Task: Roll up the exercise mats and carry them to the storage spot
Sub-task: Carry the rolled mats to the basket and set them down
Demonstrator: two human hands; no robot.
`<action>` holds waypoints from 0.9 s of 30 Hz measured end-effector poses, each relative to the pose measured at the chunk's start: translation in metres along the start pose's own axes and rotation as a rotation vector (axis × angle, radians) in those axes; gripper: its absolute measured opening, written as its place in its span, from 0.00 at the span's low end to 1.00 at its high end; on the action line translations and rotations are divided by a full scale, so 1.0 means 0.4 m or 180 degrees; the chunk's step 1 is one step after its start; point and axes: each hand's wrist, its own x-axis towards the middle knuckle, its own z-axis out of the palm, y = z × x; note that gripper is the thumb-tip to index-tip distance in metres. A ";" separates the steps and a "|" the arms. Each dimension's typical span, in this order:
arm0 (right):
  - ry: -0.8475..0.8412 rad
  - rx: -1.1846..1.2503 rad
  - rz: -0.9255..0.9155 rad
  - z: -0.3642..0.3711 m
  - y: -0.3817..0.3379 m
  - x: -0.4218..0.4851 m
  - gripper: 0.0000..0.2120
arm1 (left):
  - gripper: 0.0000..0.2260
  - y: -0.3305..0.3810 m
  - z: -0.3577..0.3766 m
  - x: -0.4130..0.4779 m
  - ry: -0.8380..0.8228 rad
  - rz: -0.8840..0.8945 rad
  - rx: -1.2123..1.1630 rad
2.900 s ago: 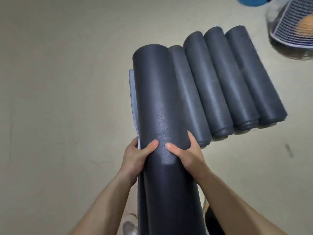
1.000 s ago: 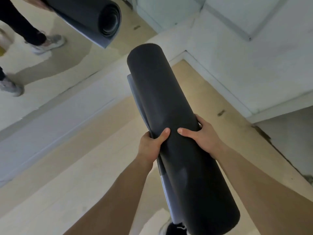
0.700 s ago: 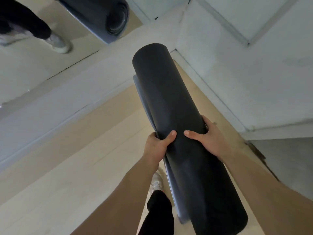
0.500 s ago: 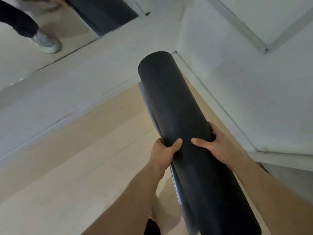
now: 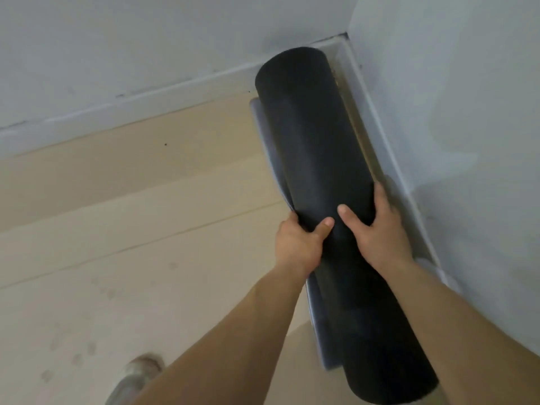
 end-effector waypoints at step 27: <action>-0.1161 -0.2395 -0.1792 0.011 -0.680 -0.851 0.29 | 0.24 0.062 -0.864 -0.828 0.0780 -0.0310 0.1815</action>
